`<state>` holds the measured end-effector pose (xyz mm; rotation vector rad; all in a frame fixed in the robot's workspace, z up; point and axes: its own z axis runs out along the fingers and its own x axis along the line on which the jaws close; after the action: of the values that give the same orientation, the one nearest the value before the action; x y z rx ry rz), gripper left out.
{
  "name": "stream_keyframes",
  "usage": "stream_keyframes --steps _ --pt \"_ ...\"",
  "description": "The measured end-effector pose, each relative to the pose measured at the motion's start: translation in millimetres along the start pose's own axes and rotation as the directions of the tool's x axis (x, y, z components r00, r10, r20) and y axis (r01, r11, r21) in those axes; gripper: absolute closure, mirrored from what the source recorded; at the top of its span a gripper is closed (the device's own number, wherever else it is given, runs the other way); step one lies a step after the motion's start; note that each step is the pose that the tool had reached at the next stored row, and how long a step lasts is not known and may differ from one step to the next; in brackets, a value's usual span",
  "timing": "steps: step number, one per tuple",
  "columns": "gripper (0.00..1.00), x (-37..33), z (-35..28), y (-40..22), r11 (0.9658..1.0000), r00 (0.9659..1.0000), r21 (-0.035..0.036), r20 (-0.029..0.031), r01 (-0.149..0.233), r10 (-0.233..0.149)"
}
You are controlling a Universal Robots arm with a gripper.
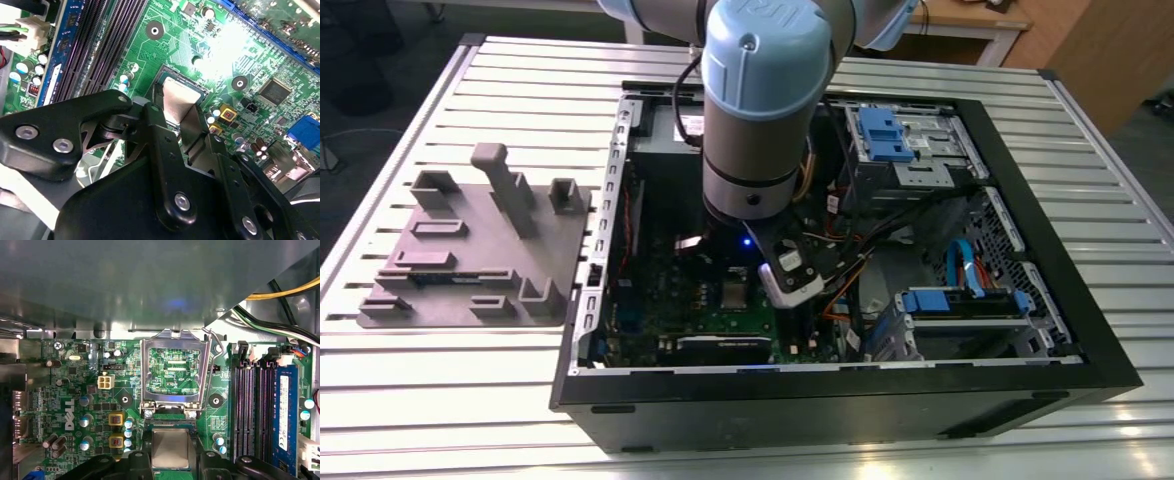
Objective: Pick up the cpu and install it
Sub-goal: 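Place the cpu into insertion slot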
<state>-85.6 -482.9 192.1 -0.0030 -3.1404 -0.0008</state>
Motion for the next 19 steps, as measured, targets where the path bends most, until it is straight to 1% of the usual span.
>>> stream_keyframes --steps 4,10,12,13,15,19 --pt "0.62 -1.5 0.5 0.1 1.0000 1.0000 -0.0006 0.0000 0.000 0.000" --pt "0.62 -1.7 0.6 0.1 1.0000 1.0000 -0.0011 0.0003 0.000 0.000" --pt "0.61 -1.8 1.0 0.2 1.0000 1.0000 -0.0018 0.0008 0.000 0.000" --pt "0.55 -1.8 0.9 0.2 1.0000 1.0000 -0.0017 0.0005 0.000 0.000" --pt "0.55 -1.7 -0.7 0.1 1.0000 1.0000 -0.0012 0.0002 0.000 0.000" --pt "0.55 -1.6 -7.6 0.1 1.0000 1.0000 -0.0009 0.0000 0.000 0.000"
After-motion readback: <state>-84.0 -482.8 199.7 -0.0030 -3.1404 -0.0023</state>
